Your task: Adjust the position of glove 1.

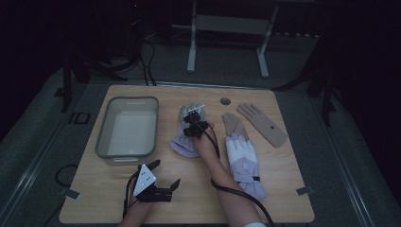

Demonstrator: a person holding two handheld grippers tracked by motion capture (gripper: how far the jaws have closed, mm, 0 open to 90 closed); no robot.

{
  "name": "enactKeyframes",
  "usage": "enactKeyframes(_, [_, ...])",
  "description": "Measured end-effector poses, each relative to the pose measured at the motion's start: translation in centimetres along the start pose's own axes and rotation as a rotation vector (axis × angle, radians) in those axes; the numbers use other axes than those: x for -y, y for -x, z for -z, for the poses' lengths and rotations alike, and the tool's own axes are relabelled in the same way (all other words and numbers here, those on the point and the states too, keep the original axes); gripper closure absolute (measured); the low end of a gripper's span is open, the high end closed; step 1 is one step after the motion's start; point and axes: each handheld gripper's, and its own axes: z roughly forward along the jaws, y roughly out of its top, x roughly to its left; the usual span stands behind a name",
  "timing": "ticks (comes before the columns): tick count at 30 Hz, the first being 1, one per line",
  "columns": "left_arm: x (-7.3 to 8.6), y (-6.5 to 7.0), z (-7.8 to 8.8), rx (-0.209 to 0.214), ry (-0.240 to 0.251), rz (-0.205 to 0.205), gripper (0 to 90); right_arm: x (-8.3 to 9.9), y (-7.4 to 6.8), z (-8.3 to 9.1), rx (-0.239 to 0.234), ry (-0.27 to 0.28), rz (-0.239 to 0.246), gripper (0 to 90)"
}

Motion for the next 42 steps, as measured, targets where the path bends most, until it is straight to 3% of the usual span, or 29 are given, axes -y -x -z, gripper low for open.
enactKeyframes(2, [0.0, 0.0, 0.0, 0.002, 0.001, 0.0, 1.1, 0.0, 0.1, 0.7, 0.027, 0.031, 0.013, 78.0])
enactKeyframes(6, [0.0, 0.0, 0.0, 0.003, 0.001, 0.003, 1.1, 0.0, 1.5, 2.7, 0.012, 0.065, -0.007, 78.9])
enactKeyframes(12, [0.0, -0.1, 0.0, 0.005, 0.004, 0.009, 1.1, 0.2, 2.7, 6.3, -0.002, 0.067, 0.096, 78.9])
enactKeyframes(17, [0.0, -0.1, 0.0, 0.0, 0.005, 0.009, 1.1, 1.3, 3.4, 9.4, -0.017, 0.104, 0.108, 78.7])
enactKeyframes(20, [0.1, -0.1, 0.1, -0.003, 0.011, 0.015, 1.1, 1.8, 3.3, 10.2, 0.008, 0.104, 0.148, 78.6])
enactKeyframes(22, [0.1, -0.1, 0.1, -0.004, 0.012, 0.009, 1.1, 2.0, 3.5, 10.0, 0.01, 0.089, 0.162, 78.3])
enactKeyframes(25, [0.0, 0.0, 0.1, -0.004, 0.012, 0.006, 1.1, 2.1, 3.9, 9.2, 0.009, 0.069, 0.144, 78.2])
enactKeyframes(32, [0.0, 0.0, 0.1, 0.0, 0.009, 0.002, 1.1, 2.4, 4.5, 5.1, -0.045, 0.01, 0.147, 77.5])
enactKeyframes(38, [0.0, 0.0, 0.0, 0.004, 0.007, 0.004, 1.1, 2.7, 4.5, 2.5, -0.045, -0.016, 0.177, 74.4])
enactKeyframes(42, [0.0, 0.0, 0.0, 0.008, 0.008, 0.005, 1.1, 2.8, 4.6, 2.3, -0.07, -0.025, 0.159, 58.2])
